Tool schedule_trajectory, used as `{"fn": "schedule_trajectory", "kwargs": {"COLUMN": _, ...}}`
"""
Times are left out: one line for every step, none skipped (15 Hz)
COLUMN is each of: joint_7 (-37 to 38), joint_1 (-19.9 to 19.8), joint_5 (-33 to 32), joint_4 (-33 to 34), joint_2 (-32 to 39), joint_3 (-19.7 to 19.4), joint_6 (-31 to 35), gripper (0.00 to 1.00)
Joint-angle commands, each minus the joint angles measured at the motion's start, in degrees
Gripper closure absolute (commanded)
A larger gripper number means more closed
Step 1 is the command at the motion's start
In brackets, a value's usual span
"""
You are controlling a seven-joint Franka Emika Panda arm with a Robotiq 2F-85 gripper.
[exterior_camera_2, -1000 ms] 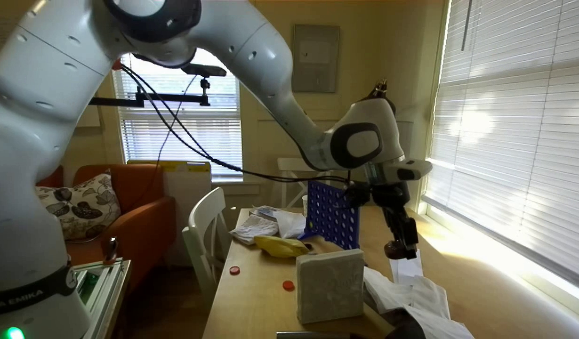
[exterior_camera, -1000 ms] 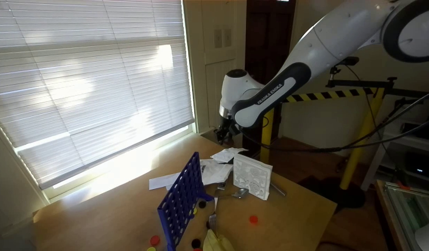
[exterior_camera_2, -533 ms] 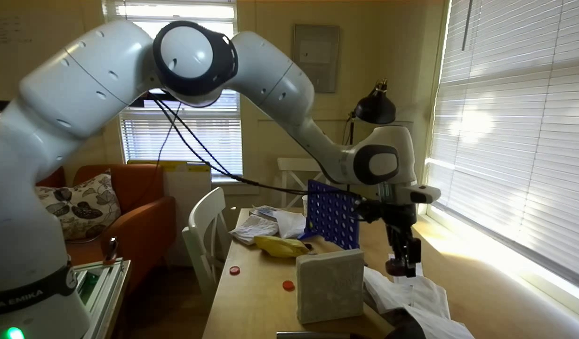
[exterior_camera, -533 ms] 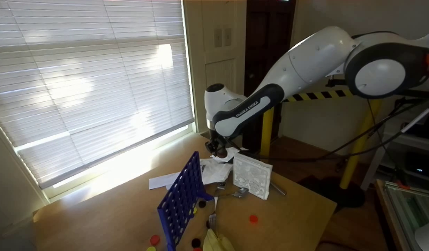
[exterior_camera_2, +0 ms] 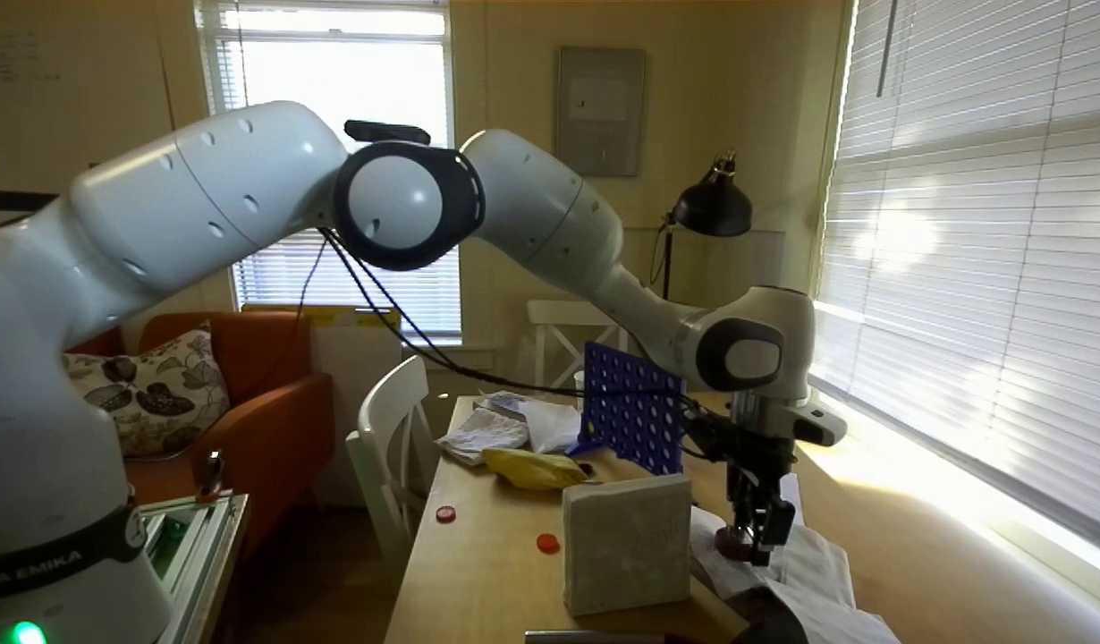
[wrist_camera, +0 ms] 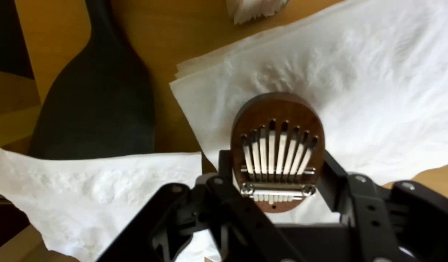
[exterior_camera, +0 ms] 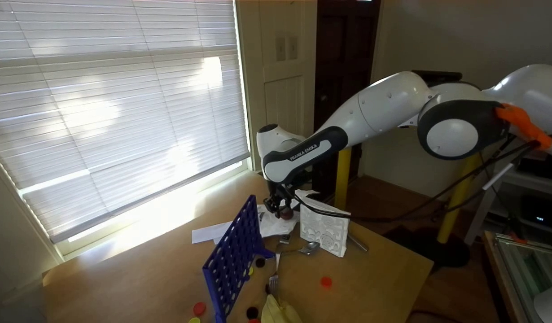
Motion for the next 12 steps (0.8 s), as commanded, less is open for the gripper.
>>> {"fn": "schedule_trajectory", "kwargs": {"joint_7": -2.90, "joint_1": -1.99, "joint_5": 2.75, "joint_4": 9.56, "joint_2": 5.28, "joint_3": 1.58, "joint_6": -7.60, "gripper": 0.16}}
{"fn": "schedule_trajectory", "kwargs": {"joint_7": -2.68, "joint_1": -1.93, "joint_5": 2.85, "joint_4": 10.34, "joint_2": 5.28, "joint_3": 1.57, "joint_6": -9.23, "gripper": 0.10}}
{"fn": "schedule_trajectory", "kwargs": {"joint_7": -2.61, "joint_1": -1.99, "joint_5": 3.03, "joint_4": 11.21, "joint_2": 5.21, "joint_3": 1.70, "joint_6": -10.69, "gripper": 0.02}}
{"fn": "schedule_trajectory", "kwargs": {"joint_7": -2.76, "joint_1": -1.89, "joint_5": 2.94, "joint_4": 11.86, "joint_2": 4.88, "joint_3": 1.75, "joint_6": -11.83, "gripper": 0.01}}
{"fn": "schedule_trajectory", "kwargs": {"joint_7": -2.74, "joint_1": -1.57, "joint_5": 2.78, "joint_4": 11.66, "joint_2": 4.00, "joint_3": 1.82, "joint_6": -12.76, "gripper": 0.00}}
{"fn": "schedule_trajectory", "kwargs": {"joint_7": -2.51, "joint_1": -1.07, "joint_5": 2.40, "joint_4": 10.89, "joint_2": 2.68, "joint_3": 1.70, "joint_6": -12.95, "gripper": 0.00}}
{"fn": "schedule_trajectory", "kwargs": {"joint_7": -2.25, "joint_1": -0.95, "joint_5": 1.77, "joint_4": 9.77, "joint_2": 1.16, "joint_3": 2.23, "joint_6": -12.76, "gripper": 0.00}}
{"fn": "schedule_trajectory", "kwargs": {"joint_7": -2.25, "joint_1": -0.64, "joint_5": 1.67, "joint_4": 8.07, "joint_2": -0.66, "joint_3": 2.38, "joint_6": -12.41, "gripper": 0.00}}
{"fn": "schedule_trajectory", "kwargs": {"joint_7": -2.39, "joint_1": -0.48, "joint_5": 1.73, "joint_4": 6.18, "joint_2": -2.64, "joint_3": 2.71, "joint_6": -11.82, "gripper": 0.00}}
{"fn": "schedule_trajectory", "kwargs": {"joint_7": -2.59, "joint_1": -0.26, "joint_5": 1.58, "joint_4": 3.74, "joint_2": -4.92, "joint_3": 2.87, "joint_6": -11.21, "gripper": 0.00}}
{"fn": "schedule_trajectory", "kwargs": {"joint_7": -1.97, "joint_1": 0.23, "joint_5": 0.98, "joint_4": 1.33, "joint_2": -7.09, "joint_3": 2.48, "joint_6": -11.17, "gripper": 0.00}}
{"fn": "schedule_trajectory", "kwargs": {"joint_7": -1.17, "joint_1": 0.73, "joint_5": 0.27, "joint_4": -1.53, "joint_2": -9.42, "joint_3": 1.79, "joint_6": -10.77, "gripper": 0.00}}
